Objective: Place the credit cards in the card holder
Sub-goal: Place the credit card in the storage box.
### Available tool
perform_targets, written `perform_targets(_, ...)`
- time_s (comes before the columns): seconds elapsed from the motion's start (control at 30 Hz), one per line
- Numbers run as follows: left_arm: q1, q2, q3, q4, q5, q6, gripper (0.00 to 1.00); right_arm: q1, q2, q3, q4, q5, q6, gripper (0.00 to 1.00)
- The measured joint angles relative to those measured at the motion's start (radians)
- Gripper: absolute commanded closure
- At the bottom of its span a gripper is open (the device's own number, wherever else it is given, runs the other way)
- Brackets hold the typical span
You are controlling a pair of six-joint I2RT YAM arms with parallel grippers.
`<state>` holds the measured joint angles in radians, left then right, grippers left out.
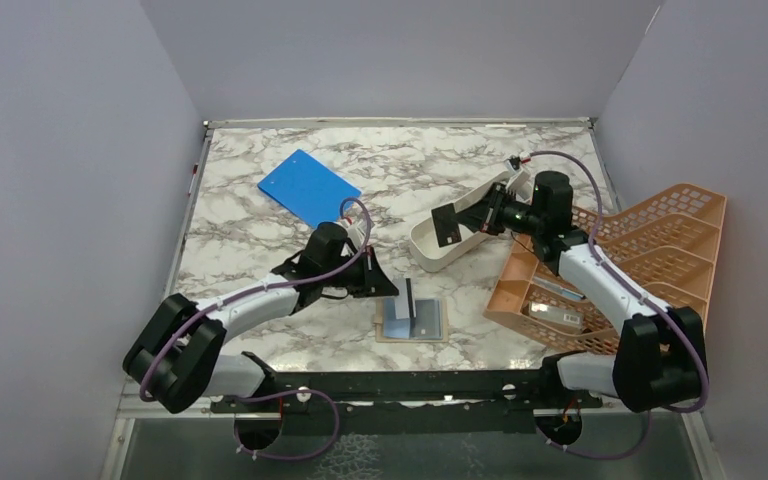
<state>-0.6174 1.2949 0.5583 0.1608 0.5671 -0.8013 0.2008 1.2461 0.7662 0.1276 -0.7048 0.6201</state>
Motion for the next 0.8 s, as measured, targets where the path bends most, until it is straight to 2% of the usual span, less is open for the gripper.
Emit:
perform_targets(0.33,-0.017,0.107,0.0,-0.068,0.0,0.028,1.0,0.0,0.132,-0.003,0.0,0.045,-0.036,0.99)
perform_targets(0.8,-0.039,0.223,0.0,-0.022,0.021,0.04,1.0,0.0,0.159,-0.036,0.011,0.046,-0.047,0.99)
